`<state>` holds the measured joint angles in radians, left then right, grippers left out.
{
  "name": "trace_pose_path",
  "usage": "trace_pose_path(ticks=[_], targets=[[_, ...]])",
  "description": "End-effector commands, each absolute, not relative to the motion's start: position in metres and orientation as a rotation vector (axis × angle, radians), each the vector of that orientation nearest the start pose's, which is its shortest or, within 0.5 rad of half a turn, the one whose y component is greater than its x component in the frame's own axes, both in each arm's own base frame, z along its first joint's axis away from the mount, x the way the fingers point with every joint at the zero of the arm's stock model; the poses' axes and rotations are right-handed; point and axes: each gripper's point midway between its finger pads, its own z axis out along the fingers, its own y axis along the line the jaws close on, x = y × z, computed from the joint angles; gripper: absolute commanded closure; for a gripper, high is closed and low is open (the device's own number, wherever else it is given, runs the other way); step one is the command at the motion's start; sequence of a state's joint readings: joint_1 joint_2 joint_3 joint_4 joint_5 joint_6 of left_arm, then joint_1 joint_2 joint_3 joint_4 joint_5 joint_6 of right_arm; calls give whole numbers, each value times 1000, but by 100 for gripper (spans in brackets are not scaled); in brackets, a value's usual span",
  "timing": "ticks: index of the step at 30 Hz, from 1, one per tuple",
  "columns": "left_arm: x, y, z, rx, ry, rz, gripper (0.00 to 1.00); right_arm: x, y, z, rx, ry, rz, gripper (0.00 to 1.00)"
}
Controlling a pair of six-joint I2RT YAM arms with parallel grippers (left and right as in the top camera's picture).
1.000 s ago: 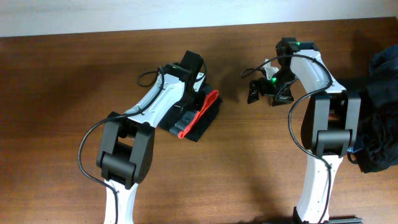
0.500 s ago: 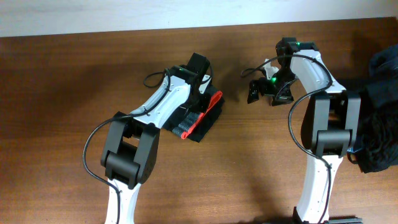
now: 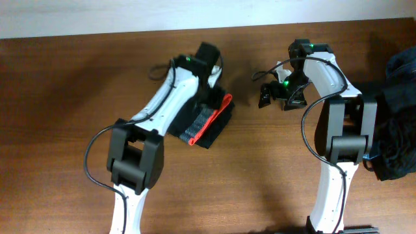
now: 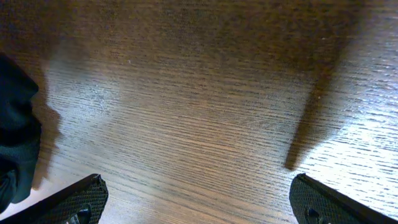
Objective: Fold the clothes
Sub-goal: 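Tilt and push the bundle rightward with the left gripper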
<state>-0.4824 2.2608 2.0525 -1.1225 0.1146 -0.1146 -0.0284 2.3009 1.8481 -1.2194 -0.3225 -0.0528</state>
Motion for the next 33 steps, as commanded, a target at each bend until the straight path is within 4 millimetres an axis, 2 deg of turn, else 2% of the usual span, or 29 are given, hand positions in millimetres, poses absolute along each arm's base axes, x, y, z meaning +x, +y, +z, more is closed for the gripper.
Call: trace_pose_path(ticks=[1, 4, 7, 9, 15, 21, 27, 31, 33], targets=[[448, -246, 141, 545, 2776, -282, 1, 421, 46, 35, -29, 3153, 539, 1], [435, -244, 141, 642, 2801, -258, 1, 421, 46, 35, -29, 3153, 539, 1], [418, -244, 128, 775, 2841, -228, 2, 421, 46, 35, -29, 3152, 539, 1], [408, -249, 118, 881, 2839, -214, 6, 421, 46, 35, -29, 3152, 538, 1], [403, -246, 97, 960, 2815, 31, 7, 421, 33, 29, -32, 3178, 413, 1], [400, -251, 85, 866, 2846, 21, 7, 420, 28, 22, -30, 3197, 372, 1], [402, -252, 72, 855, 2844, 18, 6, 424, 24, 20, -35, 3184, 336, 2], [403, -253, 73, 852, 2836, 13, 3, 426, -1, 17, -43, 3195, 102, 1], [404, -253, 73, 851, 2833, 12, 1, 425, -5, 17, -45, 3197, 60, 1]])
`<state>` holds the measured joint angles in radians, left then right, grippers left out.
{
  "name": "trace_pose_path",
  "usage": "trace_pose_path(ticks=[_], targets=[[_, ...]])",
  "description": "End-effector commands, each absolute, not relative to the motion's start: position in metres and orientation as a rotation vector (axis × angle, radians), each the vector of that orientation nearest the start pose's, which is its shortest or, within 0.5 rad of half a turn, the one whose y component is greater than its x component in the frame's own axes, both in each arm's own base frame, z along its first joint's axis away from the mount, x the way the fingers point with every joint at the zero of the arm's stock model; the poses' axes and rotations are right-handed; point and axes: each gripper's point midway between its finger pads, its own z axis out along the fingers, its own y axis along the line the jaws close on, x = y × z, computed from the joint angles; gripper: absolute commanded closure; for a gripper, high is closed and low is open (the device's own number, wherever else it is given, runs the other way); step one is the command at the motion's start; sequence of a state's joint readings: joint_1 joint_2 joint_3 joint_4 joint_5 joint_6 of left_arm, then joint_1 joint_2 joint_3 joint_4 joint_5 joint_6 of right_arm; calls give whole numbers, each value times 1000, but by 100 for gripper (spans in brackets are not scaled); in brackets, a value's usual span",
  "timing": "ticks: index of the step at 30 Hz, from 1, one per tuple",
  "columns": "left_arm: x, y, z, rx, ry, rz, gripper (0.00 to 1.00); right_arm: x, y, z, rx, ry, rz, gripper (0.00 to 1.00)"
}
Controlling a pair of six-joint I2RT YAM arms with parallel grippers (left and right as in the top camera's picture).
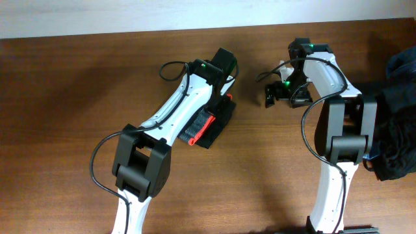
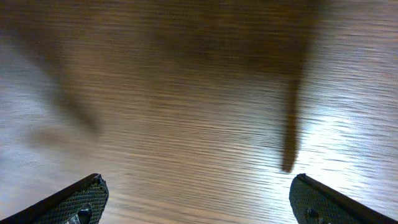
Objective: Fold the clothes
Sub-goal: 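Tilt and push the bundle rightward with the left gripper, then lift the folded leggings bundle off the table with the left gripper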
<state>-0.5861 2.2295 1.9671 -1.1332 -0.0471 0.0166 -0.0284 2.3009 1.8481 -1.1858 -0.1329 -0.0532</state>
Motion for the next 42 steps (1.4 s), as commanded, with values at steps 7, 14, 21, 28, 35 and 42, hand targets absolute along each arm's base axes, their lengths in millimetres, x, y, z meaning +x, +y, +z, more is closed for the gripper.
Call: trace_pose_path(ticks=[7, 14, 21, 28, 35, 42], targets=[[404, -253, 73, 852, 2833, 14, 1, 426, -5, 17, -45, 3197, 62, 1], [394, -255, 73, 869, 2865, -29, 1, 426, -5, 17, -45, 3197, 62, 1], [384, -252, 84, 814, 2903, -43, 1, 425, -5, 17, -45, 3197, 62, 1], [364, -271, 73, 927, 2888, -20, 1, 425, -5, 17, -45, 3197, 62, 1], [365, -266, 61, 870, 2844, 192, 1, 425, -5, 17, -45, 3197, 61, 2], [374, -271, 52, 845, 2810, 167, 0, 425, -5, 17, -45, 3197, 62, 2]])
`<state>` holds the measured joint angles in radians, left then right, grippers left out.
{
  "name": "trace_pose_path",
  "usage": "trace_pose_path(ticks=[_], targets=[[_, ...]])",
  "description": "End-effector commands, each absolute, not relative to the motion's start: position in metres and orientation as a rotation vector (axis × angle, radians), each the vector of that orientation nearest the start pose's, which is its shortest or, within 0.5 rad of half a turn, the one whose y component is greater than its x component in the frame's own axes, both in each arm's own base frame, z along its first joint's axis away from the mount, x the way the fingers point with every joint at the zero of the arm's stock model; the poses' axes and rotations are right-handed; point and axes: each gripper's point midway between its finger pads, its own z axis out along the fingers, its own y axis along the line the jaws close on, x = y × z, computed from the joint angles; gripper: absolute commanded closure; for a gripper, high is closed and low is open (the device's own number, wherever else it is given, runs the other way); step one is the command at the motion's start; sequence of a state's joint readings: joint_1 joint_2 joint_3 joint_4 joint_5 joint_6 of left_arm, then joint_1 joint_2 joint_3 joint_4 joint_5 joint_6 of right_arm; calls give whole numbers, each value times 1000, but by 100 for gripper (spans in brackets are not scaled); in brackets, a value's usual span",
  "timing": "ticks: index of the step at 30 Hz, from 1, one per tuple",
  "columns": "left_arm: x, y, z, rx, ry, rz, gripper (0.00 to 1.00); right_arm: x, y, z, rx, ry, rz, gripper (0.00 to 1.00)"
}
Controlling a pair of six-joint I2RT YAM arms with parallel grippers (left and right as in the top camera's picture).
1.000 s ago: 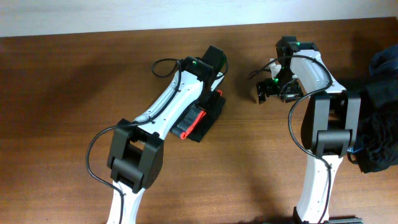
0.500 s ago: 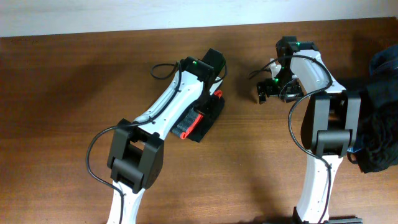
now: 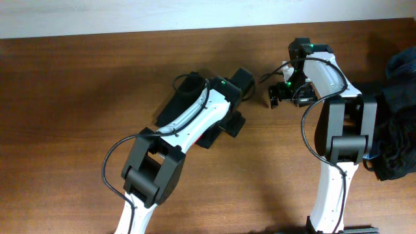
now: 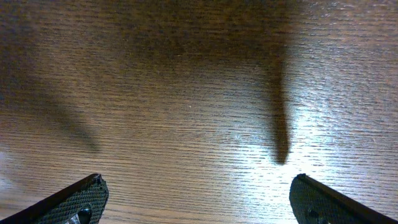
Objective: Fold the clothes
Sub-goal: 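Lift the folded leggings bundle off the table with the left gripper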
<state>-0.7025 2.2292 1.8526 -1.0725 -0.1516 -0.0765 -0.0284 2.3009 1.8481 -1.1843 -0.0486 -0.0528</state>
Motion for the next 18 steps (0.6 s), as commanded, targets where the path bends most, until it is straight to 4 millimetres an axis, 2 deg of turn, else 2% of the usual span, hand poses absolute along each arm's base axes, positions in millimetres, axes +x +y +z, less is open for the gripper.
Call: trace_pose_path(ticks=[1, 13, 18], targets=[[375, -271, 51, 842, 2804, 164, 1, 425, -5, 17, -45, 3197, 62, 1], [372, -269, 22, 825, 2803, 154, 1, 425, -5, 17, -45, 3197, 62, 1], [372, -264, 5, 811, 2798, 147, 1, 425, -5, 17, -45, 3197, 62, 1]])
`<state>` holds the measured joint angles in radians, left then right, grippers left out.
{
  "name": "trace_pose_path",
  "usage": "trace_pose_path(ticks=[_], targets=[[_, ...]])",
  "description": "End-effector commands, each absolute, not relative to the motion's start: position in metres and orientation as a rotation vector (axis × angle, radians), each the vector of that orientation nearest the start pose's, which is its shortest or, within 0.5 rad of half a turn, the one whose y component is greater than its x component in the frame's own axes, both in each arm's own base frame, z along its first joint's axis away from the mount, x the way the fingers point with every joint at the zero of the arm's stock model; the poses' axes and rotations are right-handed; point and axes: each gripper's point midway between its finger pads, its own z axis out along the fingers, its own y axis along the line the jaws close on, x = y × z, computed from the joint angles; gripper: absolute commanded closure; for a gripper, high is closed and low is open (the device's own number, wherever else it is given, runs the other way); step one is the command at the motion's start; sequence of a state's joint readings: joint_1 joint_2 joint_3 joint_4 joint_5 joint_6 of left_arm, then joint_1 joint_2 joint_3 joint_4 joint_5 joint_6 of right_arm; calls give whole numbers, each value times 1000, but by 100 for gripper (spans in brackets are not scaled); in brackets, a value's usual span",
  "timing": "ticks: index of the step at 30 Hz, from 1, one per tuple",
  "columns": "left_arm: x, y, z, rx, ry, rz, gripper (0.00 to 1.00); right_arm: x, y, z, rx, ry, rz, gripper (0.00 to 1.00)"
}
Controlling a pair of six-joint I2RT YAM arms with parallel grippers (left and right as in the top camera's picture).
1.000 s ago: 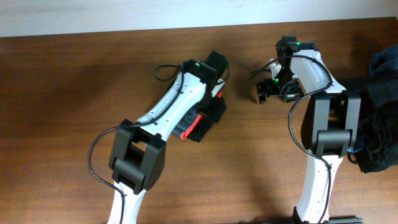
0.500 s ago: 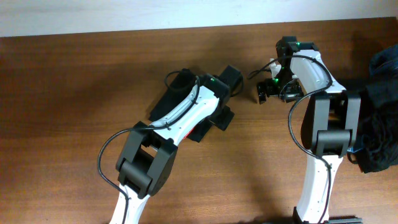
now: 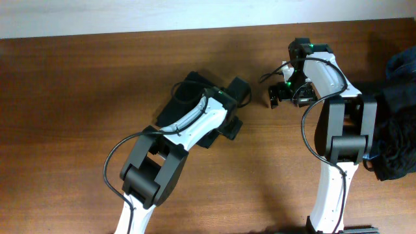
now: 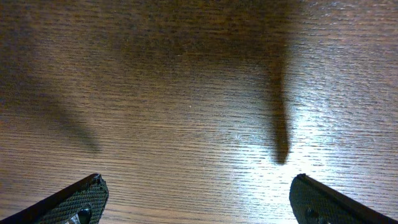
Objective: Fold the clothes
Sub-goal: 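Lift the folded leggings bundle off the table with the left gripper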
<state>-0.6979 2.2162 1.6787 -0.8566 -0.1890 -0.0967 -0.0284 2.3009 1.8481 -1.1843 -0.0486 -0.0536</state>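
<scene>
A folded black garment (image 3: 187,94) lies on the table left of centre, largely covered by my left arm. In the overhead view my left gripper (image 3: 235,107) sits at the garment's right edge; its jaws are not discernible. My right gripper (image 3: 275,96) hovers over bare wood to the right of the garment. In the right wrist view that gripper (image 4: 199,202) is open, its fingertips (image 4: 84,198) wide apart with only wood between them.
A heap of dark clothes (image 3: 400,110) lies at the table's right edge beside the right arm's base. The brown wooden table (image 3: 78,117) meets a pale wall along its far edge.
My left arm has shifted a little, so more of the black garment's upper left corner shows. The right gripper has not moved and remains open.
At first my left gripper was on the folded black garment, whose red trim showed, and the open right gripper was near it. Then the left gripper stood at the garment's far right corner and the right gripper sat further right. Now the left arm covers the red trim.
</scene>
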Motion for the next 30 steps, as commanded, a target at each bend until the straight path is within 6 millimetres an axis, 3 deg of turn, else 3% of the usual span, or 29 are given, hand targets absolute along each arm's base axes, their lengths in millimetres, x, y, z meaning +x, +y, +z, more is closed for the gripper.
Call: trace_pose_path(ticks=[1, 3, 6, 8, 11, 12, 24, 25, 27, 30], targets=[[371, -263, 2, 812, 2800, 148, 1, 425, -5, 17, -45, 3197, 61, 1], [369, -262, 0, 815, 2806, 153, 1, 425, -5, 17, -45, 3197, 61, 1], [369, -262, 1, 814, 2805, 154, 9, 425, -5, 17, -45, 3197, 61, 1], [371, -261, 2, 809, 2802, 152, 28, 425, -5, 17, -45, 3197, 61, 1], [375, -259, 6, 793, 2801, 149, 69, 425, -5, 17, -45, 3197, 62, 1], [376, -259, 6, 790, 2800, 148, 73, 425, -5, 17, -45, 3197, 62, 1], [382, -255, 7, 767, 2796, 150, 73, 425, -5, 17, -45, 3197, 62, 1], [383, -253, 7, 760, 2798, 151, 77, 425, -5, 17, -45, 3197, 62, 1], [386, -250, 7, 742, 2800, 148, 96, 425, -5, 17, -45, 3197, 62, 1], [389, -245, 7, 700, 2811, 142, 100, 425, -5, 17, -45, 3197, 62, 1]])
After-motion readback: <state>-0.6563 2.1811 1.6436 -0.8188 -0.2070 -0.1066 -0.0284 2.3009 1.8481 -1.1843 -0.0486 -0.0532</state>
